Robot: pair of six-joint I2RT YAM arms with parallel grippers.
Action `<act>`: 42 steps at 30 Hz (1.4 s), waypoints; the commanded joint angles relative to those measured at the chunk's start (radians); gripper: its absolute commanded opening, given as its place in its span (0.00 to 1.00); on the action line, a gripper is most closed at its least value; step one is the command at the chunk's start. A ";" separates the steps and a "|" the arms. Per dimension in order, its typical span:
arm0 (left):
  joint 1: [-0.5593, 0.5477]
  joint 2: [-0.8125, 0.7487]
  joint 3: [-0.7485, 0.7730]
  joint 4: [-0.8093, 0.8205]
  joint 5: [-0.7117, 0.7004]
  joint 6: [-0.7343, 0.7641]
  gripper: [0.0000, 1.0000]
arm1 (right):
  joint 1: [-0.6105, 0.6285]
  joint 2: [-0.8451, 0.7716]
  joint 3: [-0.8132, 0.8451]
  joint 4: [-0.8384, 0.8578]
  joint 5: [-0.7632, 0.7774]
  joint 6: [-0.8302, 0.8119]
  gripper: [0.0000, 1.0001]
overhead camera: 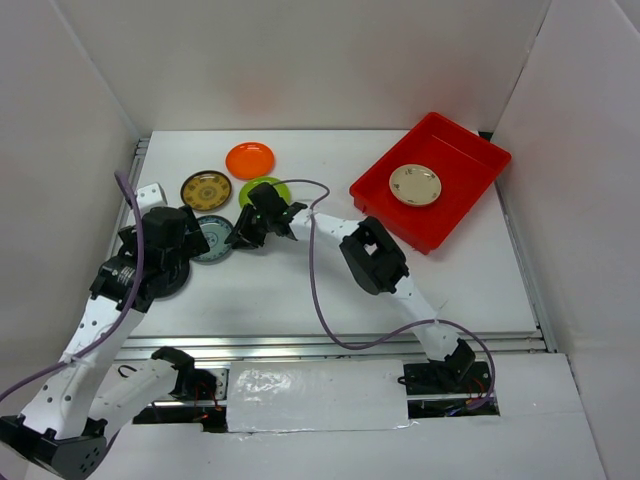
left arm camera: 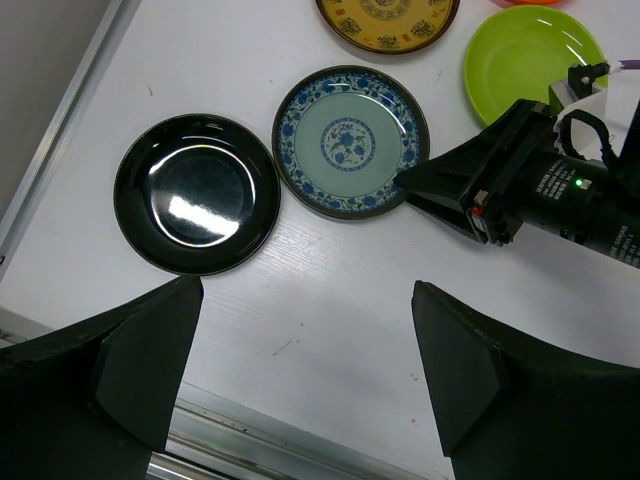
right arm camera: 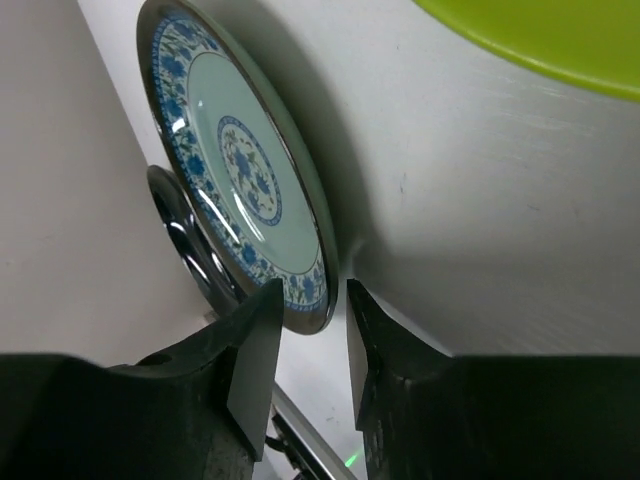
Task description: Place the plates into the plastic bin on the countertop
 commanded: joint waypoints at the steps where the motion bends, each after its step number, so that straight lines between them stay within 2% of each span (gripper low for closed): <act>1: 0.009 -0.018 0.028 0.030 0.003 0.028 0.99 | 0.008 0.045 0.092 -0.041 -0.010 0.015 0.38; 8: 0.009 -0.055 0.025 0.038 0.003 0.028 0.99 | 0.008 0.087 0.177 -0.074 0.012 0.024 0.31; 10: 0.008 -0.056 0.025 0.038 0.007 0.031 0.99 | 0.008 0.087 0.177 -0.074 0.015 0.027 0.23; 12: 0.009 -0.056 0.026 0.036 0.007 0.031 0.99 | 0.003 0.076 0.153 -0.057 0.009 0.032 0.02; 15: 0.009 -0.058 0.023 0.035 0.003 0.029 0.99 | 0.000 -0.031 -0.031 0.041 0.058 0.056 0.00; 16: 0.008 -0.056 0.023 0.038 0.000 0.026 0.99 | 0.002 -0.127 -0.171 0.088 0.081 0.070 0.00; 17: 0.008 -0.055 0.023 0.038 0.000 0.028 0.99 | -0.001 -0.172 -0.230 0.160 0.132 0.073 0.00; 19: 0.008 -0.052 0.025 0.039 0.004 0.031 0.99 | -0.006 -0.308 -0.347 0.182 0.176 0.061 0.00; 25: 0.011 -0.047 0.022 0.043 0.010 0.031 0.99 | -0.101 -0.623 -0.540 0.221 0.178 -0.054 0.00; 28: 0.011 -0.041 0.022 0.043 0.017 0.034 0.99 | -0.223 -0.746 -0.646 0.204 0.164 -0.102 0.00; 30: 0.014 -0.038 0.022 0.044 0.018 0.035 0.99 | -0.357 -0.790 -0.699 0.195 0.144 -0.138 0.00; 34: 0.017 -0.032 0.020 0.047 0.030 0.038 0.99 | -0.591 -0.774 -0.700 0.066 0.181 -0.201 0.00; 36: 0.015 -0.036 0.019 0.052 0.046 0.047 0.99 | -0.711 -0.766 -0.732 0.078 0.174 -0.197 0.00; 40: 0.017 -0.046 0.006 0.069 0.058 0.060 0.99 | -0.863 -0.743 -0.753 0.117 0.155 -0.182 0.00; 42: 0.017 -0.036 0.006 0.072 0.066 0.061 0.99 | -0.900 -0.713 -0.719 0.098 0.148 -0.194 0.00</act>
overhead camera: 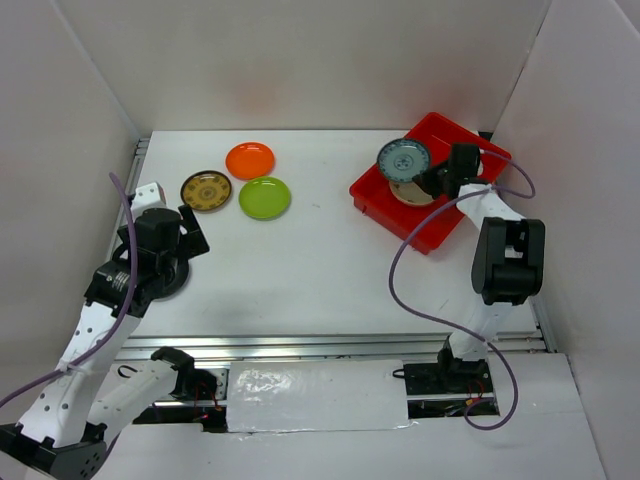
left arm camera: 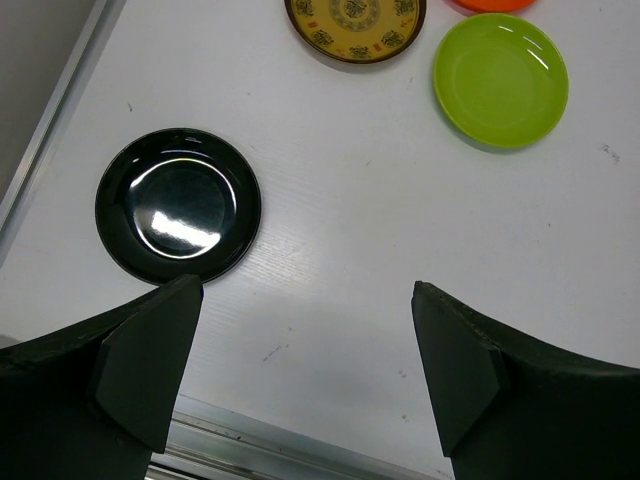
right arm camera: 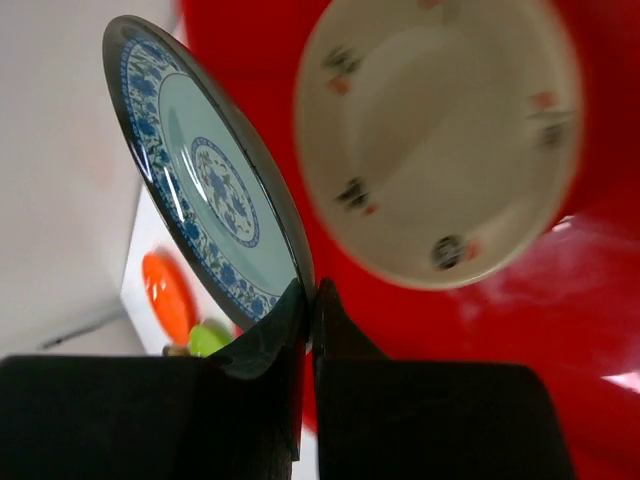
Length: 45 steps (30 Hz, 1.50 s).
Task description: Place the plates into the plastic bin on the countertop
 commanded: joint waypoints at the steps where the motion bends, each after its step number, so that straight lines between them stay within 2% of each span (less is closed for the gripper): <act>1: 0.004 0.004 0.006 0.043 0.018 0.028 0.99 | -0.052 0.023 0.042 -0.017 -0.036 -0.034 0.00; 9: 0.010 0.063 0.026 0.036 0.056 0.011 0.99 | -0.098 0.084 0.043 -0.051 -0.051 -0.065 0.01; 10: 0.009 0.072 0.037 0.029 0.129 -0.007 0.99 | -0.101 0.072 0.034 -0.040 -0.051 -0.064 0.03; 13: 0.009 0.100 0.051 0.055 0.298 -0.062 0.99 | -0.106 0.054 0.019 -0.037 -0.047 -0.068 0.29; 14: 0.010 0.112 0.040 0.071 0.318 -0.078 0.99 | -0.104 0.037 0.026 -0.058 -0.042 -0.070 0.55; 17: 0.009 0.152 0.019 0.114 0.332 -0.171 0.99 | -0.092 -0.023 0.028 -0.086 0.005 -0.077 0.77; 18: 0.010 0.165 0.011 0.129 0.331 -0.215 0.99 | -0.091 -0.040 0.025 -0.103 0.021 -0.077 0.80; 22: 0.012 0.231 -0.036 0.230 0.306 -0.326 0.99 | -0.086 -0.164 -0.015 -0.135 0.100 -0.062 0.86; 25: 0.020 0.305 -0.081 0.351 0.308 -0.400 0.99 | -0.077 -0.326 -0.108 -0.125 0.137 -0.054 0.88; 27: 0.035 0.368 -0.122 0.506 0.346 -0.412 0.99 | -0.045 -0.400 -0.157 -0.074 0.121 -0.064 0.88; 29: 0.059 0.452 -0.151 0.654 0.393 -0.420 0.99 | -0.003 -0.521 -0.255 0.031 0.009 -0.096 0.88; 31: 0.075 0.520 -0.152 0.716 0.412 -0.434 0.99 | 0.021 -0.622 -0.356 0.089 -0.141 -0.110 0.88; 33: 0.092 0.622 -0.147 0.842 0.441 -0.427 0.99 | 0.044 -0.672 -0.406 0.222 -0.276 -0.128 0.88; 34: 0.101 0.680 -0.144 0.885 0.450 -0.426 0.99 | 0.081 -0.712 -0.443 0.256 -0.410 -0.133 0.88; 35: 0.107 0.708 -0.145 0.981 0.467 -0.420 0.99 | 0.099 -0.726 -0.460 0.333 -0.482 -0.140 0.88; 37: 0.124 0.805 -0.139 1.060 0.499 -0.424 0.99 | 0.150 -0.746 -0.505 0.418 -0.664 -0.131 0.88; 39: 0.139 0.878 -0.107 1.089 0.516 -0.438 0.99 | 0.181 -0.762 -0.548 0.509 -0.721 -0.099 0.88; 43: 0.162 1.024 -0.060 1.163 0.538 -0.457 0.99 | 0.238 -0.813 -0.604 0.517 -0.734 -0.099 0.88; 45: 0.167 1.066 -0.023 1.143 0.530 -0.455 0.97 | 0.247 -0.848 -0.613 0.477 -0.728 -0.122 0.89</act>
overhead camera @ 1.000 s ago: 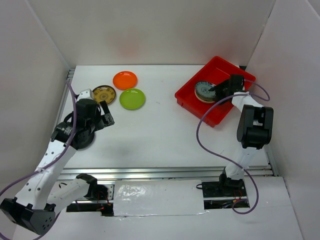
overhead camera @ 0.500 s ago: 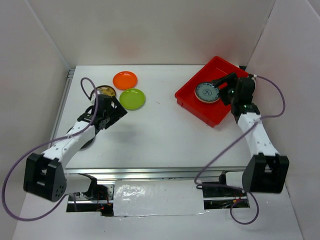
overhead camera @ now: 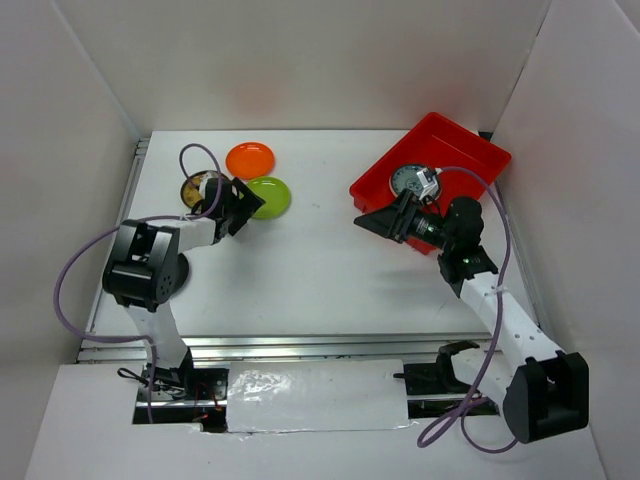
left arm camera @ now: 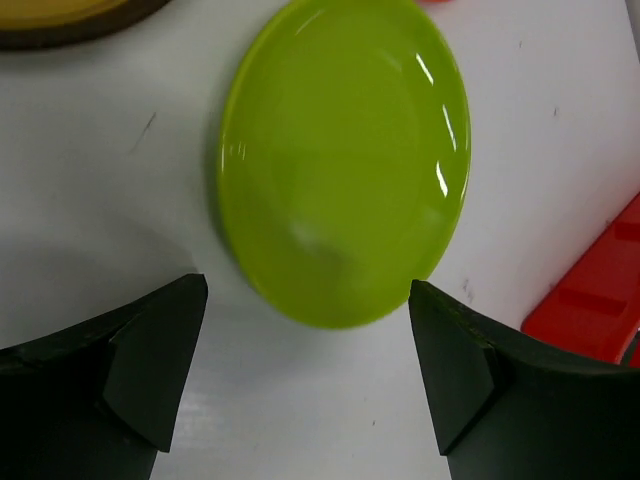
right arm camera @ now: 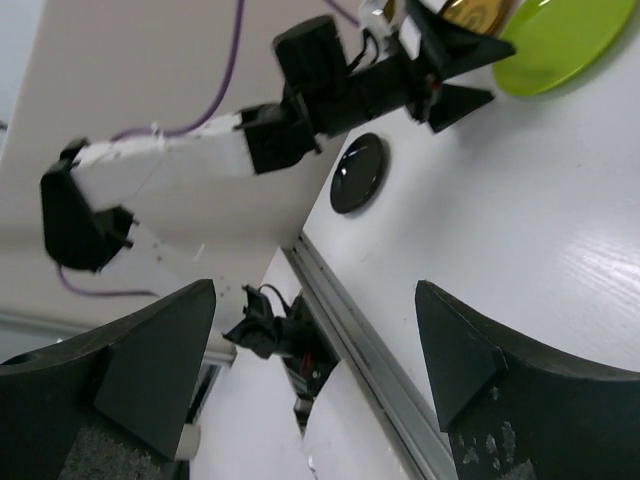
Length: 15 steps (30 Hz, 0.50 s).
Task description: Place the plates into the plastic bin on the countertop
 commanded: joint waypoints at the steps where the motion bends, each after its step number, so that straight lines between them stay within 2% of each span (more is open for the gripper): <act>1: 0.014 0.087 0.079 0.057 0.016 -0.011 0.95 | 0.018 -0.073 -0.011 0.065 -0.072 -0.031 0.88; 4: 0.015 0.133 0.124 0.026 0.000 -0.013 0.85 | 0.018 -0.111 -0.011 -0.003 -0.052 -0.056 0.88; 5: 0.015 0.153 0.142 0.011 -0.002 -0.011 0.79 | 0.013 -0.126 -0.009 -0.013 -0.046 -0.058 0.89; 7: 0.017 0.166 0.149 -0.004 -0.003 -0.017 0.76 | 0.008 -0.142 -0.005 -0.046 -0.038 -0.062 0.88; 10: 0.017 0.178 0.147 -0.009 -0.011 -0.025 0.61 | -0.004 -0.157 0.004 -0.072 -0.024 -0.068 0.88; 13: 0.015 0.184 0.164 -0.052 -0.022 -0.026 0.30 | -0.021 -0.159 0.003 -0.073 -0.014 -0.058 0.88; 14: 0.015 0.184 0.164 -0.060 -0.028 -0.025 0.13 | -0.024 -0.152 0.003 -0.073 -0.014 -0.053 0.88; 15: 0.012 0.173 0.169 -0.075 -0.037 -0.028 0.05 | -0.039 -0.148 0.003 -0.076 -0.012 -0.051 0.88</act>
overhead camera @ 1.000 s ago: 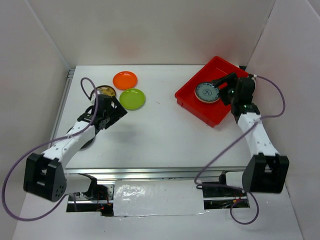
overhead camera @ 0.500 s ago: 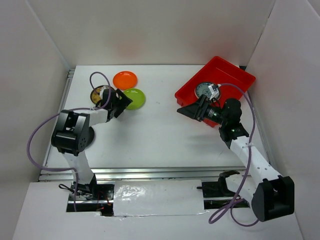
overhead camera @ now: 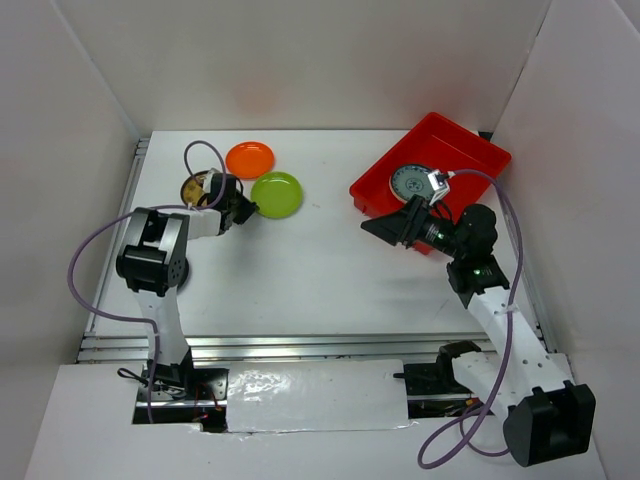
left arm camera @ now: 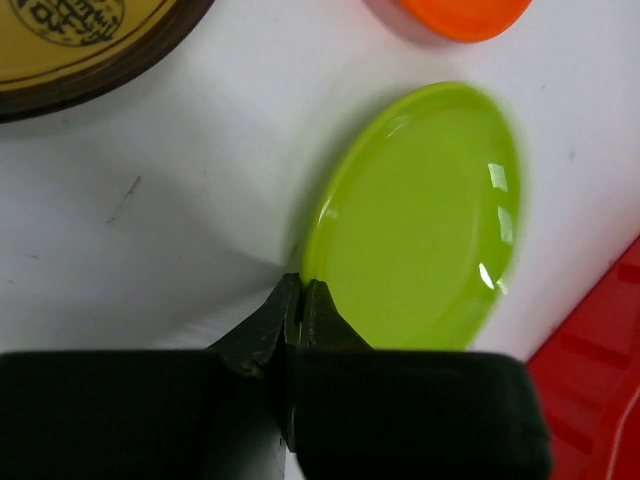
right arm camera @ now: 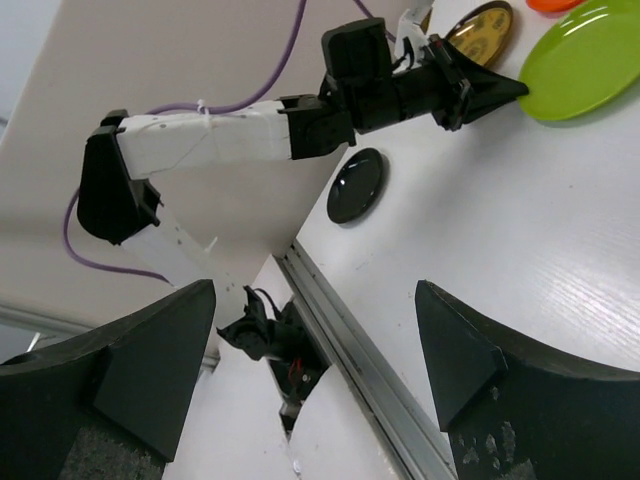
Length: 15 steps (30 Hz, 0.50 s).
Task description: Place the plates into the plastic bin on the countertop
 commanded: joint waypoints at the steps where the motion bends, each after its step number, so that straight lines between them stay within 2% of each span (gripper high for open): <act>1: 0.000 -0.001 0.024 -0.088 -0.036 0.007 0.00 | -0.025 0.001 0.011 -0.006 0.007 0.000 0.88; 7: -0.022 -0.173 -0.004 -0.148 -0.087 0.053 0.00 | -0.005 0.075 -0.005 0.002 0.065 -0.024 0.88; 12: -0.080 -0.278 0.073 -0.260 0.045 0.180 0.00 | 0.078 0.256 0.076 -0.011 0.214 -0.077 0.88; 15: -0.115 -0.327 0.055 -0.252 0.154 0.206 0.00 | 0.116 0.411 0.158 0.008 0.260 -0.106 0.88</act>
